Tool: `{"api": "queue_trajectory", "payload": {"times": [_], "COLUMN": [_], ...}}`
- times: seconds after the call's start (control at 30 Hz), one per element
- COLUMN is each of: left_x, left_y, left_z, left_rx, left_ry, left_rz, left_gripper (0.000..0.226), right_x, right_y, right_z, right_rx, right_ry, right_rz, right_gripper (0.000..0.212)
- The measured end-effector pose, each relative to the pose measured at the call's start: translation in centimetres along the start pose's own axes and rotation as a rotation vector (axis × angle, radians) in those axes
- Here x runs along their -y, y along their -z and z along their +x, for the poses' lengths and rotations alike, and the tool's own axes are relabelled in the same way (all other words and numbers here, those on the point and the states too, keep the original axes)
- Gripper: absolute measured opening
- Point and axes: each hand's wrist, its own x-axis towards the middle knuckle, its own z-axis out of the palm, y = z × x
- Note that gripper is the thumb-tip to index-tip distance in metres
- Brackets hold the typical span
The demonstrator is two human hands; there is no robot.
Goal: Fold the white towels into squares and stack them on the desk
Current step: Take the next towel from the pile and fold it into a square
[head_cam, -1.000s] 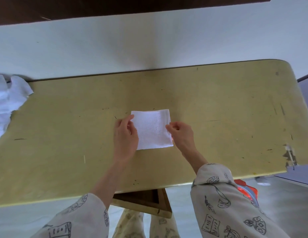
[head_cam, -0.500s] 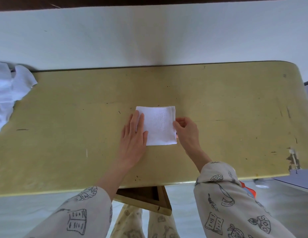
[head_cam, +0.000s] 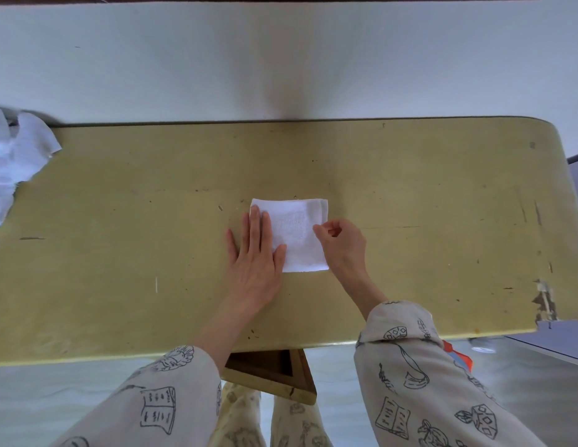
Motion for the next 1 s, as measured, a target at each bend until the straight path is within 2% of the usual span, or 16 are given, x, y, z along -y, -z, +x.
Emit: {"api": "queue_trajectory", "payload": {"times": [0.07, 0.43, 0.47, 0.57, 0.6, 0.67, 0.8, 1.0], "left_x": [0.0, 0.3, 0.2, 0.3, 0.3, 0.5, 0.8, 1.1], "left_y": [0.1, 0.0, 0.0, 0.0, 0.0, -0.1, -0.6, 0.4], "left_z": [0.0, 0.4, 0.5, 1.0, 1.2, 1.7, 2.0, 2.0], "left_rx": [-0.023, -0.169, -0.176, -0.199, -0.199, -0.202, -0.206, -0.108], "left_ry": [-0.002, -0.112, -0.12, -0.139, -0.144, -0.154, -0.154, -0.161], "left_rz": [0.01, 0.009, 0.008, 0.013, 0.016, 0.02, 0.062, 0.146], "left_gripper": [0.065, 0.059, 0.059, 0.058, 0.058, 0.058, 0.058, 0.065], "right_x": [0.0, -0.3, -0.4, -1.2, -1.5, -2.2, -3.6, -2.9], "right_y": [-0.2, -0.2, -0.2, -0.8, -1.2, -2.1, -2.7, -2.4], "right_z": [0.1, -0.4, -0.6, -0.5, -0.1, 0.8, 2.1, 1.8], "right_rx": [-0.017, -0.078, -0.121, -0.225, -0.207, -0.126, -0.078, 0.014], "right_ry": [-0.009, 0.154, 0.231, 0.625, 0.722, 0.803, 0.737, 0.631], "right_rz": [-0.001, -0.038, -0.094, -0.417, -0.512, -0.657, -0.843, -0.939], "right_gripper": [0.004, 0.018, 0.021, 0.033, 0.038, 0.045, 0.054, 0.059]}}
